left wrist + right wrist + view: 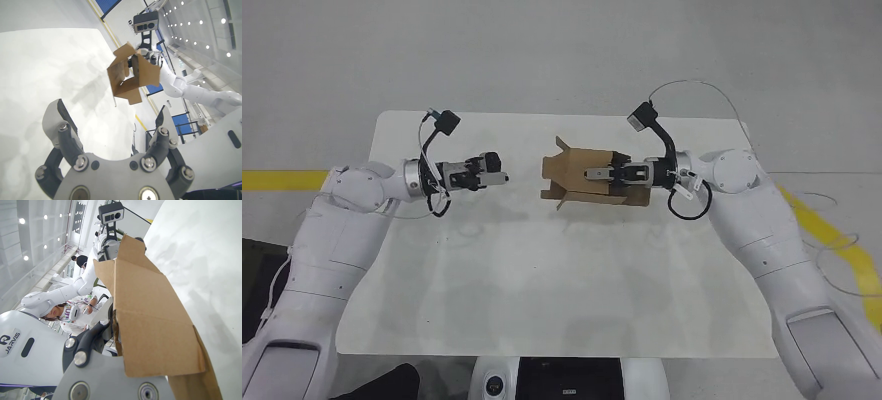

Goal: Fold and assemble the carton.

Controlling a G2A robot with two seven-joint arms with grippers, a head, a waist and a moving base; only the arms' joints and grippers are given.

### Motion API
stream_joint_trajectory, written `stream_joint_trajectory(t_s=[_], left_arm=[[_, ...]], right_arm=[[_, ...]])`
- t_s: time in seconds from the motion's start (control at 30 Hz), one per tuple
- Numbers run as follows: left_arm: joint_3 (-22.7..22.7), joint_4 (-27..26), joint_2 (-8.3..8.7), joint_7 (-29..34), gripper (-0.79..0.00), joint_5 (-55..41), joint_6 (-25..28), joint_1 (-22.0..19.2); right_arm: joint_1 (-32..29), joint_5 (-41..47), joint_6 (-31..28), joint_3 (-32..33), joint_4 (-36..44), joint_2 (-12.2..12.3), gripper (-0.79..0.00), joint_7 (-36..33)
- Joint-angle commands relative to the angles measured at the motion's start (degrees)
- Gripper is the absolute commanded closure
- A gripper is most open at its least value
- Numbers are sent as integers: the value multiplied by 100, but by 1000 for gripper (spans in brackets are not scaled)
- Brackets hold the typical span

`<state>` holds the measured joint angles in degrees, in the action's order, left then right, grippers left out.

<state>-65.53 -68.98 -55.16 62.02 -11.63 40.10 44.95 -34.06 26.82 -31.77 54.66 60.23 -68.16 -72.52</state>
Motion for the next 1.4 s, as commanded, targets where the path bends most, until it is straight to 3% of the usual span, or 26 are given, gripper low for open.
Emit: stream_joint_trajectory(t_s=[0.0,0.27,0.57,0.97,1.37], left_arm=[[79,-15,-19,-252,-785,420,68,-10],[342,-228,-81,-854,-785,1398,266,0],[625,-450,-168,-1408,-785,1969,142,19],[560,-879,-112,-1118,-785,1572,270,155],[465,-965,-64,-1009,-785,1380,257,178]], right_arm=[[-83,22,49,97,184,80,0,-49],[-327,200,134,297,693,292,0,-133],[-328,476,30,71,1029,316,0,-30],[-115,576,-111,-379,925,236,0,112],[115,686,-85,-869,943,134,0,85]])
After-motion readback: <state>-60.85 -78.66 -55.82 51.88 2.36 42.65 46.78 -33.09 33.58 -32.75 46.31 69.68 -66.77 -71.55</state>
